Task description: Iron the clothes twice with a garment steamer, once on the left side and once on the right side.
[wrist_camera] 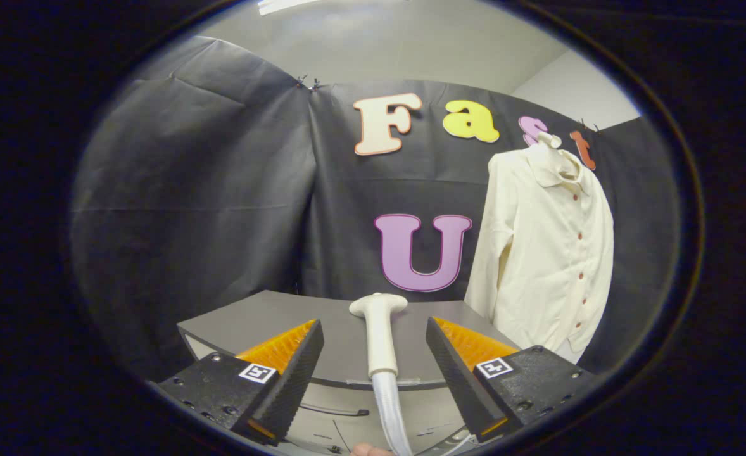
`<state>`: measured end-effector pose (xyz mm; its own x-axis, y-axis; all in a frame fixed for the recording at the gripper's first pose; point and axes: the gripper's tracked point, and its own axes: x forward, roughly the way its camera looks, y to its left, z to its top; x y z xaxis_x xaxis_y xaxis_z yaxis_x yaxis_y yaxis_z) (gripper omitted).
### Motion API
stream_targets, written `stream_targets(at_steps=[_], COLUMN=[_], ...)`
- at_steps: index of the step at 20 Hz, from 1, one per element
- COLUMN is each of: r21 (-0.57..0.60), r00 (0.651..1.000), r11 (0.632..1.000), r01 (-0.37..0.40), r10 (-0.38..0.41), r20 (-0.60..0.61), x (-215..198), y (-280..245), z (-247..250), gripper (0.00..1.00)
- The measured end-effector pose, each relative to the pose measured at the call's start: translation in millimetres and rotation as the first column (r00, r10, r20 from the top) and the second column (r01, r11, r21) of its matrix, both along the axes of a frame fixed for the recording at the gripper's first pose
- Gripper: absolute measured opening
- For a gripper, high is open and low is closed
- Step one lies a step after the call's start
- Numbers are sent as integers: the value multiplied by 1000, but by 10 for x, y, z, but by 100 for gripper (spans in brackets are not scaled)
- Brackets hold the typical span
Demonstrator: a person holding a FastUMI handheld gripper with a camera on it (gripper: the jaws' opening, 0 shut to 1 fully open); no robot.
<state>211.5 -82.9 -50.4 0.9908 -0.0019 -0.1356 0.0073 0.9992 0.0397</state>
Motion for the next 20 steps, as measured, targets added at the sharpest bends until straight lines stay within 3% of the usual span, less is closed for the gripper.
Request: stream_targets(at_steps=[7, 15, 18, 20], r21=[-2, -4, 6, 41], r00=[994, 962, 955, 950], r11=[1000, 1000, 999, 999], r01=[15, 19, 33, 35], r10=[-15, -19, -29, -20], r20=[-105, -274, -294, -311], x=[463, 819, 869, 864], y=[-52, -1, -12, 11], z=[-348, -816, -922, -971], gripper=[99, 95, 84, 69])
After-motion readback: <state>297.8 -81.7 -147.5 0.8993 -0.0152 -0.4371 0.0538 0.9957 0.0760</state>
